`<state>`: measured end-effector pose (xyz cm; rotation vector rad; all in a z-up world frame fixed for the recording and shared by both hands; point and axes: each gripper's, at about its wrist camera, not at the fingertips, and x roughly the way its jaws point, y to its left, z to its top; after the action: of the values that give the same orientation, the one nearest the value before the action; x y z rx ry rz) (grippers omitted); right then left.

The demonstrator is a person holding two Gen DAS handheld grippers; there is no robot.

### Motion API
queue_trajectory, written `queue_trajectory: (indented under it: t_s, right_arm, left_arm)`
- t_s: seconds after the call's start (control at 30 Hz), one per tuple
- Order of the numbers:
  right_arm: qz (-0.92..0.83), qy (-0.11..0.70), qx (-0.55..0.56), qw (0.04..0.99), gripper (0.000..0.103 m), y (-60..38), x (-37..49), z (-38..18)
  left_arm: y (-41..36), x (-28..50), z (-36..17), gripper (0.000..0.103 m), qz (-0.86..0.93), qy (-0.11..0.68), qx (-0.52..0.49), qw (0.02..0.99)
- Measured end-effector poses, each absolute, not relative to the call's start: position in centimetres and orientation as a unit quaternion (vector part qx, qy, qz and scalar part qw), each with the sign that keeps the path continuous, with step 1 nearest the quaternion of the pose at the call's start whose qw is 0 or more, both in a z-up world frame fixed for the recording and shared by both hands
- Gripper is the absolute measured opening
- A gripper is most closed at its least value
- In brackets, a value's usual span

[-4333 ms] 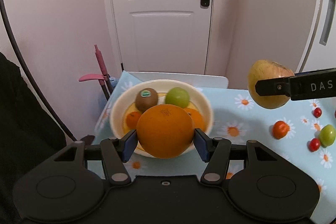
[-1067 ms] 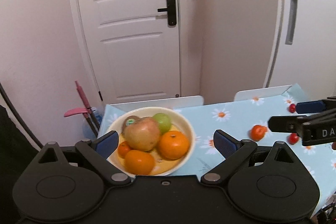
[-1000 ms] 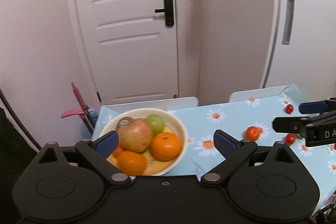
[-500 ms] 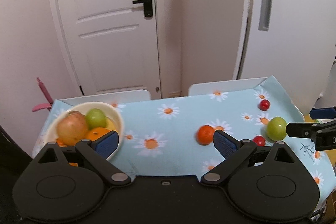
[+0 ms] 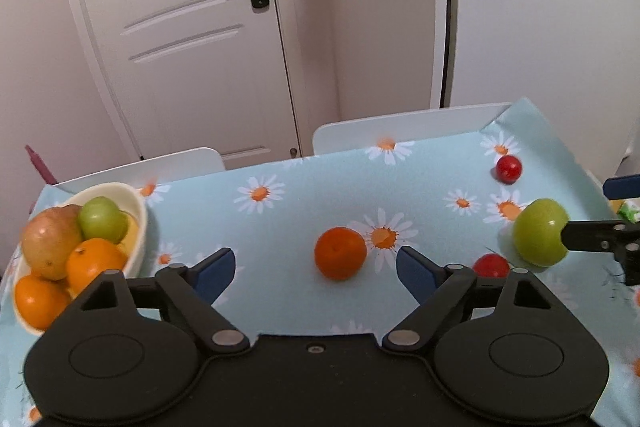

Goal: Organize fruits
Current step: 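Grasp the tangerine with the left gripper while the right gripper grasps the green apple, then carry the tangerine with the left gripper into the bowl and release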

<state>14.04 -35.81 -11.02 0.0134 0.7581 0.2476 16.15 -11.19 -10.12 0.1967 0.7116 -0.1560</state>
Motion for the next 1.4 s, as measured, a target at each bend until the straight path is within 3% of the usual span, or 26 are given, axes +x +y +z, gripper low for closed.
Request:
queue_trajectory:
  t_s: [0.1, 0.17, 0.33, 0.47, 0.8, 1.03, 1.4]
  right_arm:
    - [0.129, 0.372, 0.0, 0.919, 0.102, -36.0, 14.6, -12.2]
    - [0.138, 0.38, -0.002, 0.915, 0.093, -36.0, 15.0, -12.9]
    - [0.158, 0.379, 0.001, 0.912, 0.093, -36.1, 15.3, -13.7]
    - [0.167, 0.379, 0.003, 0.91, 0.092, -36.0, 15.6, -13.8]
    - [0.182, 0.378, 0.007, 0.908, 0.086, -35.8, 16.0, -14.1]
    - [0.195, 0.382, 0.014, 0.903, 0.071, -35.7, 16.4, -14.5]
    - [0.207, 0.368, 0.007, 0.906, 0.07, -34.8, 15.2, -11.4]
  left_arm:
    - [-12.0, 17.4, -11.7, 0.083, -0.075, 0.352, 0.108, 0.927]
    - [-12.5, 18.2, -12.8, 0.074, -0.073, 0.358, 0.113, 0.924]
    - [-13.1, 19.4, -14.3, 0.064, -0.067, 0.366, 0.109, 0.922]
    - [-13.2, 19.8, -14.6, 0.042, -0.073, 0.374, 0.102, 0.919]
    - [-13.5, 18.7, -14.4, 0.042, -0.074, 0.377, 0.101, 0.918]
    - [-13.6, 17.4, -14.0, 0.042, -0.076, 0.38, 0.1, 0.917]
    - [-12.5, 14.2, -9.9, 0.041, -0.063, 0.368, 0.076, 0.924]
